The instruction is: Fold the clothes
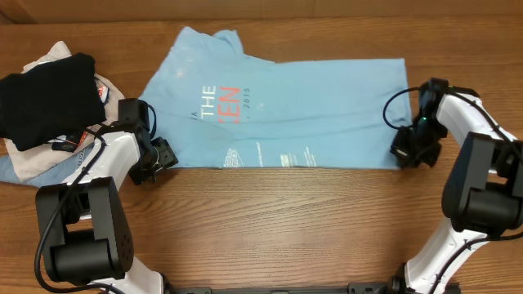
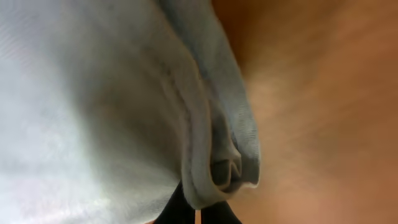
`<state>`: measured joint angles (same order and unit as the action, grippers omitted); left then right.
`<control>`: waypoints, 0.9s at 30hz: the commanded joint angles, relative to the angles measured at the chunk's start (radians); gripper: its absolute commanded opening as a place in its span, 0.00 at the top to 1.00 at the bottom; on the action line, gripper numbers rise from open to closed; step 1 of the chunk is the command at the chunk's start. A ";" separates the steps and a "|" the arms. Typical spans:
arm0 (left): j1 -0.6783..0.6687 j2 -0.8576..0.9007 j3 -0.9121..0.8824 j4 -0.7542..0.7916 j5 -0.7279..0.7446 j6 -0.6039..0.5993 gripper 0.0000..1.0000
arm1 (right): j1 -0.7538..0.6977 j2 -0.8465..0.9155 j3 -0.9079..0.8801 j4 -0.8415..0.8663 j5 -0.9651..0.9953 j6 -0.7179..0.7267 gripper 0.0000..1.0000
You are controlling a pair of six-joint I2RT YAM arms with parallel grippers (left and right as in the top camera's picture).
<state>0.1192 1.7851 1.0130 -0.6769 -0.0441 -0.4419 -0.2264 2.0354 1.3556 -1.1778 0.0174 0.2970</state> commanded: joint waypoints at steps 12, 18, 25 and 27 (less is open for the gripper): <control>0.000 0.016 -0.029 -0.227 -0.178 -0.062 0.59 | -0.029 0.004 -0.009 -0.112 0.158 0.075 0.96; 0.000 0.008 -0.029 -0.318 -0.177 -0.082 0.64 | -0.029 0.004 -0.009 -0.123 0.158 0.075 0.96; -0.002 -0.091 -0.029 -0.245 -0.169 -0.079 0.58 | -0.029 0.004 -0.009 -0.101 0.157 0.075 0.96; -0.002 -0.121 -0.029 -0.210 -0.165 -0.079 0.52 | -0.029 0.004 -0.009 -0.094 0.149 0.075 0.96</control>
<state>0.1135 1.7351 0.9871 -0.9104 -0.1989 -0.5014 -0.2485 2.0357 1.3506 -1.2789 0.1459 0.3634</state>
